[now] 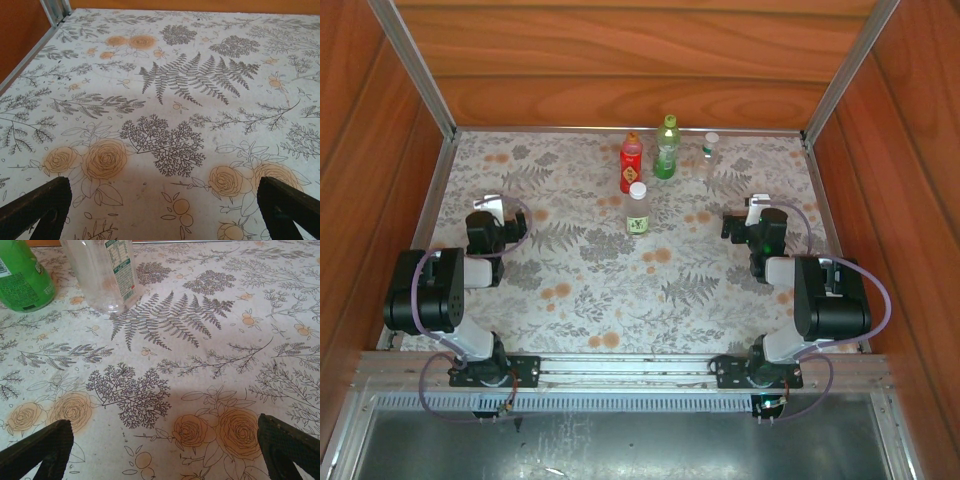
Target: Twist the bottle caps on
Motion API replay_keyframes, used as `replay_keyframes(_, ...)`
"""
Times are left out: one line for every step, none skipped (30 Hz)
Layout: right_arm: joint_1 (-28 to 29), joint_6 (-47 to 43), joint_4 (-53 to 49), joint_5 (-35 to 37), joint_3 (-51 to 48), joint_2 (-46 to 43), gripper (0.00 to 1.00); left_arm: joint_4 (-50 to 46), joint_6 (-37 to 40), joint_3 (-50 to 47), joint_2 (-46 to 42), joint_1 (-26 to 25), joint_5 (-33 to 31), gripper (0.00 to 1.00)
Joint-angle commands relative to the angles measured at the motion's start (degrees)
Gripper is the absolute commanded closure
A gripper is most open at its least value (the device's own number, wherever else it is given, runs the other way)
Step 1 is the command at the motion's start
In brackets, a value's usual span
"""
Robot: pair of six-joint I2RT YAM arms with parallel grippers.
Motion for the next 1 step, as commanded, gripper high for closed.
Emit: replay_keyframes(-0.36,0.47,0.96,-0.84,0.95,-0.54,0.0,1.37,-0.36,0.76,-0.24,0.06,0.44,0.0)
